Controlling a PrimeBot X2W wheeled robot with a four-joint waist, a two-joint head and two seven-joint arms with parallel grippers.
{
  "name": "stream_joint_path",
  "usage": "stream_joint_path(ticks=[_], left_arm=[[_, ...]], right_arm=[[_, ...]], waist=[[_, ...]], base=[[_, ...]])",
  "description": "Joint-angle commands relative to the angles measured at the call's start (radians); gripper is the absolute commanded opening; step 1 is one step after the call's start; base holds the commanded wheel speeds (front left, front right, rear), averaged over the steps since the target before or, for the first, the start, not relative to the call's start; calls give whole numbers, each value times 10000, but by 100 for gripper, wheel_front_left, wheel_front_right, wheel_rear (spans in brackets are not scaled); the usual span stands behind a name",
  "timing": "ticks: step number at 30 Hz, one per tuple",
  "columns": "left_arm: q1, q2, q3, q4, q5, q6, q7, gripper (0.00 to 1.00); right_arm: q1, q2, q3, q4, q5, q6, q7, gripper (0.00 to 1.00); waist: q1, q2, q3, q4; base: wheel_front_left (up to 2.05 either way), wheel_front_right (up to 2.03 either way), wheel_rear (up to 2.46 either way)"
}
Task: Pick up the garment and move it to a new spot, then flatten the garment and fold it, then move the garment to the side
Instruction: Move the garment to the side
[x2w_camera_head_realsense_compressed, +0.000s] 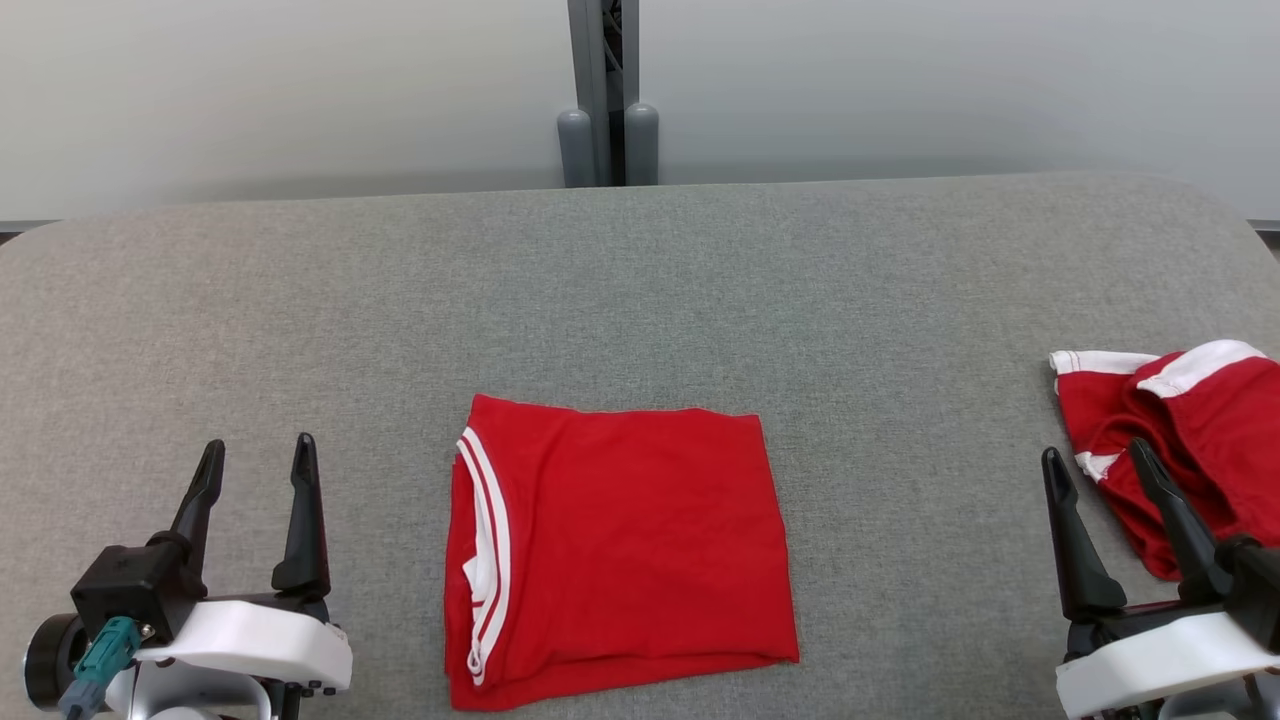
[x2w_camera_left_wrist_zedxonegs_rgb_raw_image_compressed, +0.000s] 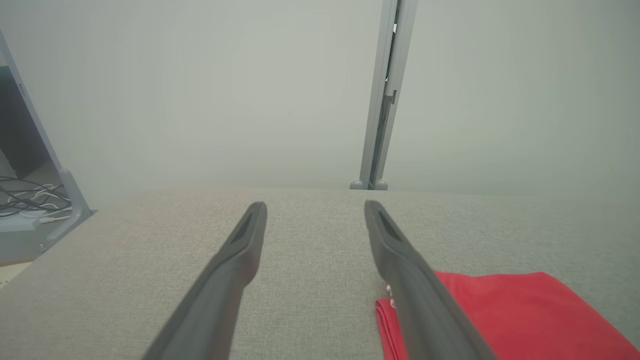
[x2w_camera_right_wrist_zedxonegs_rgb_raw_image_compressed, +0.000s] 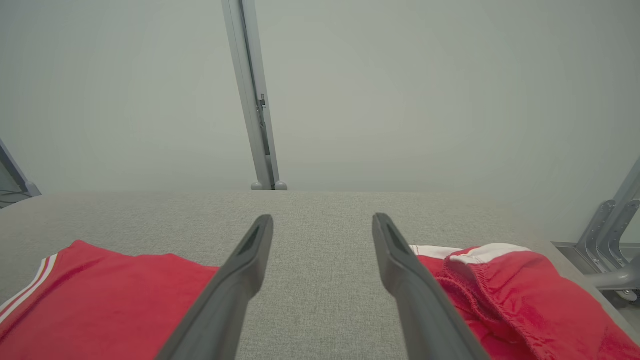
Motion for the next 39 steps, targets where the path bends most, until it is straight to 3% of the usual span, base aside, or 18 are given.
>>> stream_joint_path(ticks=[1, 14, 22, 35, 36, 37, 38, 39], left_arm=[[-35, 47, 16, -51, -3, 48, -28, 100], [-689, 200, 68, -61, 194, -247, -276, 100], [-1183, 220, 185, 477, 176, -724, -515, 100], [-1612, -208, 171, 766, 454, -1224, -694, 100], [-1652, -230, 218, 768, 502, -1246, -705, 100], [-1658, -245, 240, 767, 521, -1257, -703, 100], [-1670, -278, 268, 766, 545, -1278, -706, 100], [-1677, -305, 298, 777, 561, -1298, -709, 100]], right_arm=[[-45, -12, 4, -20, 10, 3, 12, 100], [-610, -83, 882, 699, -105, 3, 426, 100], [-1172, -118, 2218, 2368, 126, 3, 448, 100], [-2142, -164, 3062, 5470, 667, 3, 345, 100], [-2318, -168, 3392, 5733, 680, 15, 395, 57], [-2429, -204, 3517, 5780, 607, 17, 262, 22], [-2483, -222, 3513, 5858, 649, 14, 206, 0], [-2569, -244, 3516, 5880, 673, 12, 124, 0]], waist=[[0, 0, 4, 29], [0, 0, 305, 676], [0, 0, 667, 1324], [0, 0, 1332, 1989], [0, 0, 1375, 2017], [0, 0, 1403, 2022], [0, 0, 1430, 2027], [0, 0, 1451, 2020]], base=[[0, 0, 0], [0, 0, 0], [0, 0, 0], [0, 0, 0], [0, 0, 0], [0, 0, 0], [0, 0, 0], [0, 0, 0]])
